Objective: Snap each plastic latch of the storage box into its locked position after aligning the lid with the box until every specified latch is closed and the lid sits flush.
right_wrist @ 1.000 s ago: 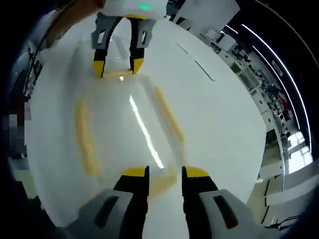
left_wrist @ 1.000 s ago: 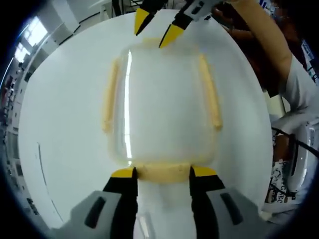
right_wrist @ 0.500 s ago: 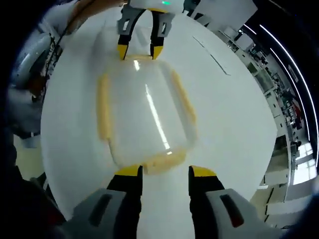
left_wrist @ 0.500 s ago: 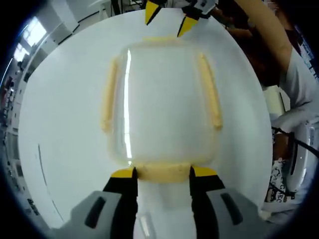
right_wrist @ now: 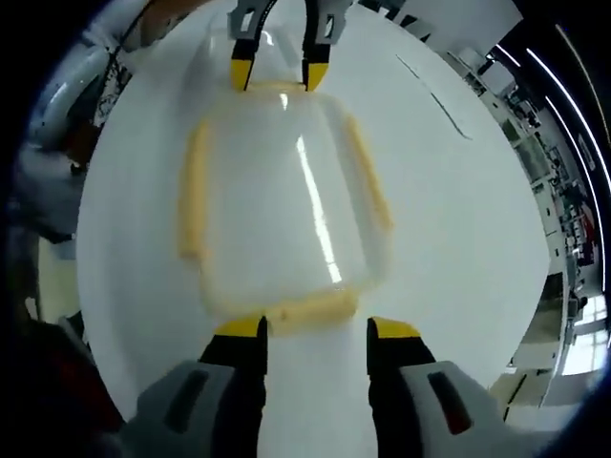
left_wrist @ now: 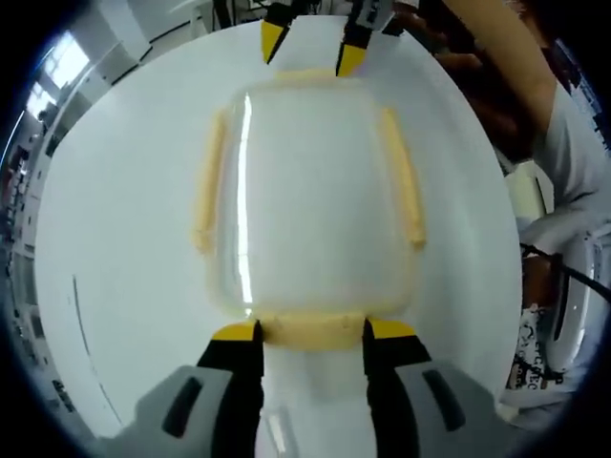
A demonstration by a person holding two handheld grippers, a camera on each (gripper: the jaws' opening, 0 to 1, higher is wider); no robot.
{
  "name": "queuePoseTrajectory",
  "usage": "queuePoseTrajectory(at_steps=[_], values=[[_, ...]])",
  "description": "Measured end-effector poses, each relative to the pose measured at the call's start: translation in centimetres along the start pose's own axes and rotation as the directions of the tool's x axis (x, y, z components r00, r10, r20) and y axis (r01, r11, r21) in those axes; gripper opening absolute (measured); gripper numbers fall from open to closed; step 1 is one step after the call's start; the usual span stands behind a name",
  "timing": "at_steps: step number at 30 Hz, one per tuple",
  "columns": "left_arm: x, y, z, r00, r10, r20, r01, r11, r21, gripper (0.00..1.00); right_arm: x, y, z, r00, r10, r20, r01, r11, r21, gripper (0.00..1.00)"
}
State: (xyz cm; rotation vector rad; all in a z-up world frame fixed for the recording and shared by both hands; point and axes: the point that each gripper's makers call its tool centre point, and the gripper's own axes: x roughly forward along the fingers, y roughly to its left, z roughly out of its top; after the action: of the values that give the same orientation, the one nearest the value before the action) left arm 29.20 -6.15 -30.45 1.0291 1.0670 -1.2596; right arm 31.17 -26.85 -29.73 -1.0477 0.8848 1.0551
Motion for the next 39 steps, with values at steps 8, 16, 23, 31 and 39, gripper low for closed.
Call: queuePoseTrajectory(at_steps=[8, 16, 23, 31, 39], values=[[0.0, 0.1, 0.0, 1.0, 0.001, -0.014, -0.001, 1.0, 0.001, 0.41, 0.4, -0.4, 0.3, 0.996, 0.089, -0.005, -0.089, 0.996, -0.031, 0.49], [0.1, 0.4, 0.2, 1.0, 0.002, -0.016, -0.002, 1.0, 0.004, 0.41, 1.1, 0.7, 0.7, 0.96, 0.27, -0.073, -0.277, 0.955, -0.107, 0.41], [0.3, 0.7, 0.2, 1.0, 0.003, 0.002, -0.003, 1.0, 0.011, 0.43, 1.3, 0.5, 0.7, 0.952, 0.289, -0.104, -0.3, 0.947, -0.115, 0.4], [0.3, 1.0, 0.3, 1.0, 0.004, 0.013, -0.004, 1.0, 0.003, 0.46, 1.3, 0.8, 0.7, 0.954, 0.283, -0.095, -0.291, 0.953, -0.087, 0.4], [0.2, 0.9, 0.2, 1.0, 0.001, 0.023, -0.001, 1.0, 0.002, 0.44, 1.2, 0.8, 0.5, 0.949, 0.271, -0.16, -0.286, 0.955, -0.08, 0.4]])
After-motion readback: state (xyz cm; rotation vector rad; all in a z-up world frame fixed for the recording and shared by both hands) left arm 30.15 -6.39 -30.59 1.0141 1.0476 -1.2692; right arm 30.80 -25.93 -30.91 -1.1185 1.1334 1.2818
